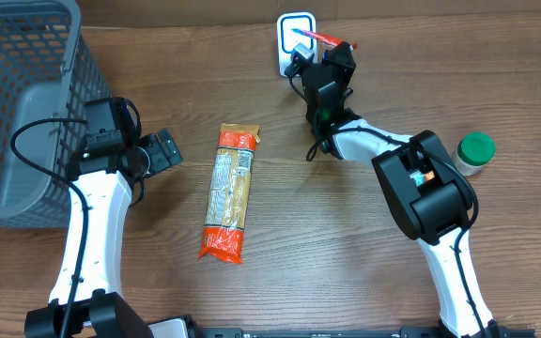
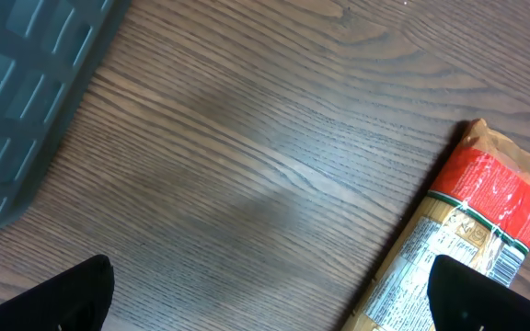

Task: Scan the item barcode
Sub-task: 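Hold the red sachet in front of the white scanner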

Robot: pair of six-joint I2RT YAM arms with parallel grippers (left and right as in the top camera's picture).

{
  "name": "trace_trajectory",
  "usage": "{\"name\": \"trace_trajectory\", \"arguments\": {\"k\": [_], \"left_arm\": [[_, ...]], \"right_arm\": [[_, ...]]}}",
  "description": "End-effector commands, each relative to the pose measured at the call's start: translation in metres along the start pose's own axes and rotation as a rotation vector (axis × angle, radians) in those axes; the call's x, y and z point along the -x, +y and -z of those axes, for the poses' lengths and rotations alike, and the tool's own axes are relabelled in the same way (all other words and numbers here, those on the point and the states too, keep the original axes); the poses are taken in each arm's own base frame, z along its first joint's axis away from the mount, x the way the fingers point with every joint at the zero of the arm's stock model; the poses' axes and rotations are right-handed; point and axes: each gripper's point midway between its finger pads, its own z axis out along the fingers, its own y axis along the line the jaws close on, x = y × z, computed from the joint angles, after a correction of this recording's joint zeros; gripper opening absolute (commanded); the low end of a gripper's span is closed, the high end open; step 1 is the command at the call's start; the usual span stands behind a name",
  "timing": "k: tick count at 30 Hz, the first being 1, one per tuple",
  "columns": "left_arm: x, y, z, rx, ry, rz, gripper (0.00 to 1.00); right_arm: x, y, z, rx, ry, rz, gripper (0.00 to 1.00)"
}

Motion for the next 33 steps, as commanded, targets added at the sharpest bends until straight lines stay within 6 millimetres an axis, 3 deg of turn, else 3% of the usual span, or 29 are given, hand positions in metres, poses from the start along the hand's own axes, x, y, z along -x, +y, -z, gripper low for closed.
{"name": "trace_trajectory", "arguments": {"k": [1,5,11,18,23,33], "left_arm": [[0.005,0.000,0.006,0.001,-0.024,-0.017,1.00],[0.005,0.000,0.006,0.001,-0.024,-0.017,1.00],[0.005,0.000,0.006,0.001,-0.024,-0.017,1.00],[0.005,0.000,0.006,0.001,-0.024,-0.017,1.00],[0.005,0.000,0.006,0.001,-0.024,-0.017,1.00],[0.005,0.000,0.006,0.001,-0.024,-0.017,1.00]], "right_arm": [[-0.002,0.014,-0.006,0.008,0.006,0.108,0.03],[-0.002,0.020,-0.007,0.007,0.001,0.105,0.03],[0.001,0.012,-0.008,-0.014,-0.002,0.091,0.03],[0.013,-0.025,-0.009,-0.109,-0.020,0.000,0.03],[0.008,-0.003,-0.013,-0.038,-0.002,0.047,0.03],[0.001,0.017,-0.017,-0.021,0.019,0.064,0.03]]}}
